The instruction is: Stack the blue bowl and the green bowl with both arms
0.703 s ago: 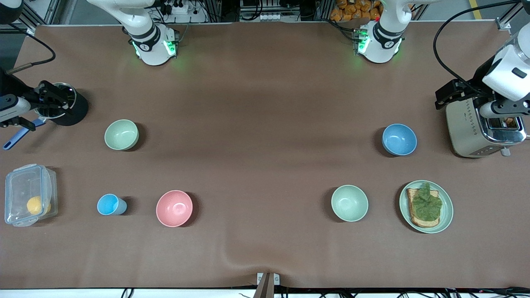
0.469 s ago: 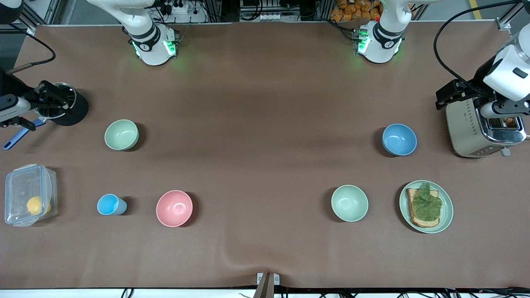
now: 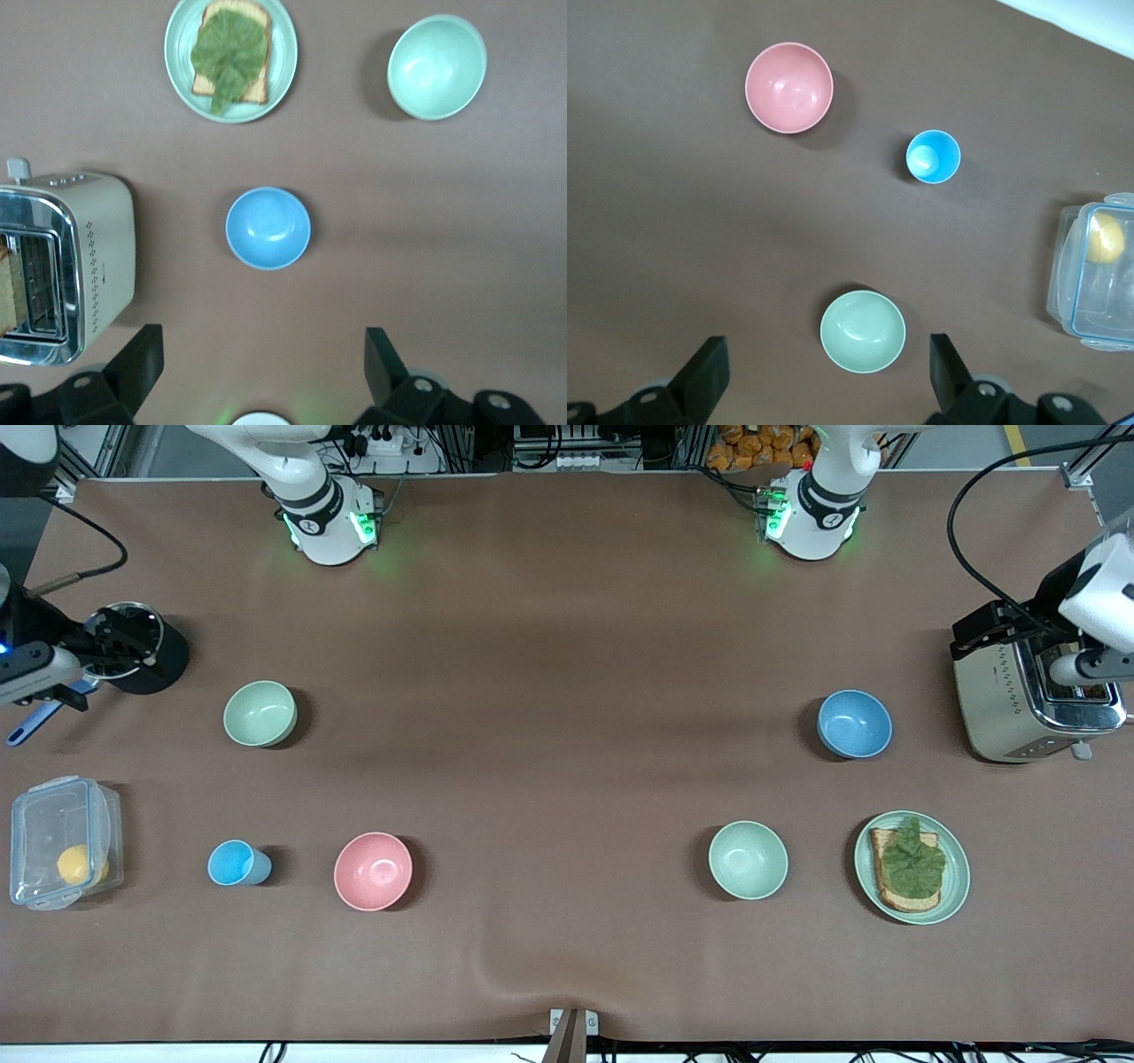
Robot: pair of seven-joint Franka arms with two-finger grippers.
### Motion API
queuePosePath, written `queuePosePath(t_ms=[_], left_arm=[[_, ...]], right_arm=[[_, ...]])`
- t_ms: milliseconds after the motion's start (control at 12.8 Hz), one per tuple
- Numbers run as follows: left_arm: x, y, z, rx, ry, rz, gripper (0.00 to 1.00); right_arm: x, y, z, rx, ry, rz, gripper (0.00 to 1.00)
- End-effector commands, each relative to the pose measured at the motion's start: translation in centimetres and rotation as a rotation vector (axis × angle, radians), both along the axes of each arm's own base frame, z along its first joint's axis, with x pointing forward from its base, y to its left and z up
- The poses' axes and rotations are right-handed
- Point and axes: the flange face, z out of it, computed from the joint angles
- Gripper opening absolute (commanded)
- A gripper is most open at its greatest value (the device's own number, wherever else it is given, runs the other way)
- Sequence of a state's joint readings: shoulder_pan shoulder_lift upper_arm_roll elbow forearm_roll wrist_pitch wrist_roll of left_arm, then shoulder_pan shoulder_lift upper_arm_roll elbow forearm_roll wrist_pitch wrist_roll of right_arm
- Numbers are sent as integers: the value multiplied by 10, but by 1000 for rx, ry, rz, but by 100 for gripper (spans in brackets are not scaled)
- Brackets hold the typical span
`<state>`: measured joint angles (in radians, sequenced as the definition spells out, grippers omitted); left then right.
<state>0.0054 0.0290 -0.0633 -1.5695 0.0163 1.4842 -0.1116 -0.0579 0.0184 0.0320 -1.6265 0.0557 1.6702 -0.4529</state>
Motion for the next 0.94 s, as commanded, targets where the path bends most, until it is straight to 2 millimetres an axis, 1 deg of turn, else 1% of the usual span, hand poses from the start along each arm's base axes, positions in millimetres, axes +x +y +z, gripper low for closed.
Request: queuePosePath(t_ms=[0,78,156,234,312,391,469,547,625,703,781,859], left_arm=[[16,10,-45,58,72,-28,100],[20,21,-66,57,64,-13,100],[17,28,-93,56,67,-4,100],[4,32,-128,55,81,-1,100],[-8,50,-158,54,55,25,100],[-19,61,-186,53,47,40,100],[-27,66,-210,50,61,44,100],[-33,70,-228,47,82,50,100],[-41,68,-247,44,108,46,100],[-45,69,-260,43,111,45,100],[-46,70,-277,51,133,34,100],[-44,71,-292,59,151,23,100]], right_arm=[[10,-13,-22,3,40,-34,100],[14,-20,-33,5,59,-43,100],[20,-25,-52,6,91,-49,100],[26,-36,-74,11,129,-69,100],[33,-44,-98,17,160,-79,100],[44,-50,-126,33,185,-92,100],[50,-46,-137,31,173,-88,100],[50,-47,-144,31,175,-89,100],[51,-49,-152,31,173,-94,100],[51,-52,-167,30,177,-101,100],[52,-64,-189,29,171,-124,100],[47,-73,-207,31,172,-143,100]])
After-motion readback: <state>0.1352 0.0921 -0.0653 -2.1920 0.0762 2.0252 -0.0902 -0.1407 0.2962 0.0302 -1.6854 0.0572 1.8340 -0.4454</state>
